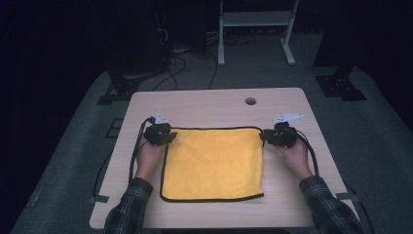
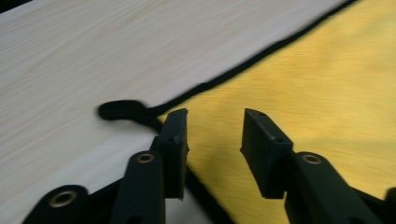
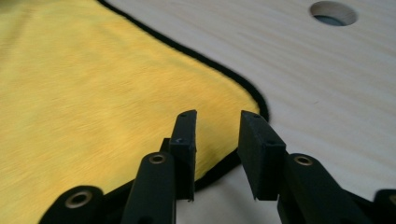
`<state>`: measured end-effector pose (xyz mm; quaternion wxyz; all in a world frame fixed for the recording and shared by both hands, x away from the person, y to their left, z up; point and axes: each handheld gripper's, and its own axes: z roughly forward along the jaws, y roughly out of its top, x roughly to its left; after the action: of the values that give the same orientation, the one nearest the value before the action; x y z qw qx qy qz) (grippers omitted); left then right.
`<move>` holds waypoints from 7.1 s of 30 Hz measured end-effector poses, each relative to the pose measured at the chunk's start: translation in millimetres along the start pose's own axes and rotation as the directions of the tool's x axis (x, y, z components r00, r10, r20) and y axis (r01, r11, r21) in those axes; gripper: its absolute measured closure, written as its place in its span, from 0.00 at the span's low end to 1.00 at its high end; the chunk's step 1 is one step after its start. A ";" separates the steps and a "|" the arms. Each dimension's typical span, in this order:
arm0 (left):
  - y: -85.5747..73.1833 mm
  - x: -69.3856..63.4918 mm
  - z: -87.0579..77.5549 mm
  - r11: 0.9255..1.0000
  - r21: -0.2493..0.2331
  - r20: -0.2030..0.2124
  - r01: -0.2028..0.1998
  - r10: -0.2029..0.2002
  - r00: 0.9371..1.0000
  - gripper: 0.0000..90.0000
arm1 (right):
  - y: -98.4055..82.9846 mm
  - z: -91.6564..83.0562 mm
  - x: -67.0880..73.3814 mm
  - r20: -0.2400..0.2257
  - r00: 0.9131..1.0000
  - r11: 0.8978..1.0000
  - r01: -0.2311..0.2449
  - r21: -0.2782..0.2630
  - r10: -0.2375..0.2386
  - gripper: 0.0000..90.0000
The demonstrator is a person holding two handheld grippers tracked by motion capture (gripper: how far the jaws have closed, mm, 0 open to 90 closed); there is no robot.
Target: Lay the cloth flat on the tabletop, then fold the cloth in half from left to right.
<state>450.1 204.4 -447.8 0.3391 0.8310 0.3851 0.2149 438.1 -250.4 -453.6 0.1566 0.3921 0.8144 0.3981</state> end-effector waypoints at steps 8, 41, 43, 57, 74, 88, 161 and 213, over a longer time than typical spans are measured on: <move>-17.0 -38.5 -29.1 0.999 -0.036 0.121 -0.002 0.007 0.993 0.50 | -25.2 -38.0 37.3 -0.109 0.992 0.998 0.063 0.028 -0.060 0.65; -74.0 -75.4 -56.4 0.996 0.060 0.176 -0.067 0.056 0.983 0.32 | -29.1 -57.9 129.7 -0.369 0.904 0.972 0.235 0.010 -0.215 0.94; -74.2 -75.3 -56.2 0.996 0.057 0.177 -0.067 0.055 0.983 0.32 | -19.0 -45.7 136.1 -0.372 0.900 0.968 0.251 0.013 -0.228 0.94; -75.0 -74.6 -56.0 0.996 0.051 0.182 -0.069 0.059 0.982 0.31 | -16.4 -41.7 130.4 -0.322 0.921 0.973 0.231 0.000 -0.218 0.71; -76.3 -73.7 -56.0 0.997 0.041 0.188 -0.070 0.061 0.980 0.31 | -45.5 -56.3 127.8 -0.306 0.919 0.957 0.283 0.069 -0.250 0.94; -75.9 -74.8 -56.8 0.996 0.052 0.190 -0.071 0.060 0.980 0.29 | -103.3 -107.9 95.5 -0.297 0.928 0.956 0.268 0.119 -0.224 0.92; -69.2 -16.4 -33.6 0.991 0.009 -0.031 0.131 -0.131 0.991 0.25 | -99.9 -68.7 -11.2 0.262 0.951 0.981 -0.183 0.057 0.162 0.00; -75.8 -4.4 -72.8 0.975 -0.071 0.118 0.212 -0.202 0.972 0.95 | -99.9 -68.7 -10.1 0.256 0.954 0.982 -0.179 0.059 0.158 0.00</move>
<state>364.9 265.8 -454.2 0.4145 0.7820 0.4412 0.1480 354.3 -331.7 -487.7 0.2073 0.5133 0.7672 0.3239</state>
